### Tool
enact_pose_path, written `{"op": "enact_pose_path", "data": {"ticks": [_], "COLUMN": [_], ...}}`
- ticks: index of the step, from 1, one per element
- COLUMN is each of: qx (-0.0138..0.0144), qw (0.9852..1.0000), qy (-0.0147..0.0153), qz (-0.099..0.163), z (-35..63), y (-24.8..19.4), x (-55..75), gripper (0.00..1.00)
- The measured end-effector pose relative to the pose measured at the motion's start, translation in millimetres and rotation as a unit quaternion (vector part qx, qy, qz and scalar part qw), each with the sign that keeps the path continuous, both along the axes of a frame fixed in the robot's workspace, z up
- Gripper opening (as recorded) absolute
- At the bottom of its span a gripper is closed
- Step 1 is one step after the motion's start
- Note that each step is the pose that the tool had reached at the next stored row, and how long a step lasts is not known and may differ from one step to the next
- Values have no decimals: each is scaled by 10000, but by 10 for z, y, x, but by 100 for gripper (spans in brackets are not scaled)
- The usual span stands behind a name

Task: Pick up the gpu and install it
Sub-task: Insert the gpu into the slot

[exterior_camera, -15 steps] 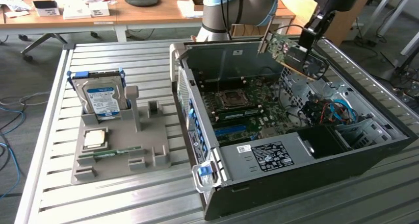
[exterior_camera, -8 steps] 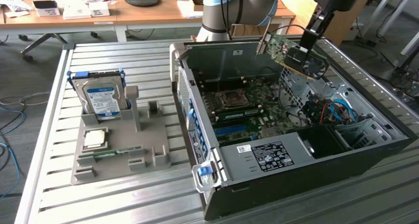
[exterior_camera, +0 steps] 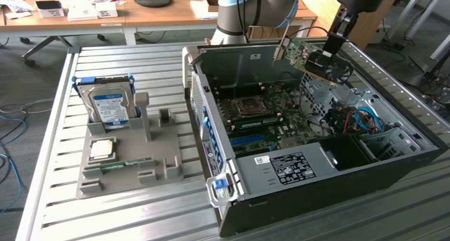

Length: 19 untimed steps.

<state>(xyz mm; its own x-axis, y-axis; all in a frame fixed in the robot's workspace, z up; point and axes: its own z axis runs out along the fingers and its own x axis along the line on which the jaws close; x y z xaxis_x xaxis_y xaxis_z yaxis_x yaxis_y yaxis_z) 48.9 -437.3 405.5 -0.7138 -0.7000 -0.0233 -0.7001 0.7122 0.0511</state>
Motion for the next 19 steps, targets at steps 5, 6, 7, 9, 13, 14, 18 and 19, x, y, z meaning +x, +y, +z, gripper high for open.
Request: {"op": "enact_pose_path", "data": {"ticks": [5, 6, 7, 9, 13, 14, 18, 19], "qx": [0, 0, 0, 0, 0, 0, 0, 0], "qw": [9996, 9994, 9993, 9989, 9987, 9987, 9987, 9987], "qy": [0, 0, 0, 0, 0, 0, 0, 0], "qz": [286, 335, 384, 476, 512, 512, 512, 512], "z": [0, 0, 0, 0, 0, 0, 0, 0], "y": [0, 0, 0, 0, 0, 0, 0, 0], "x": [0, 0, 0, 0, 0, 0, 0, 0], "gripper": [27, 27, 27, 27, 27, 27, 27, 27]}}
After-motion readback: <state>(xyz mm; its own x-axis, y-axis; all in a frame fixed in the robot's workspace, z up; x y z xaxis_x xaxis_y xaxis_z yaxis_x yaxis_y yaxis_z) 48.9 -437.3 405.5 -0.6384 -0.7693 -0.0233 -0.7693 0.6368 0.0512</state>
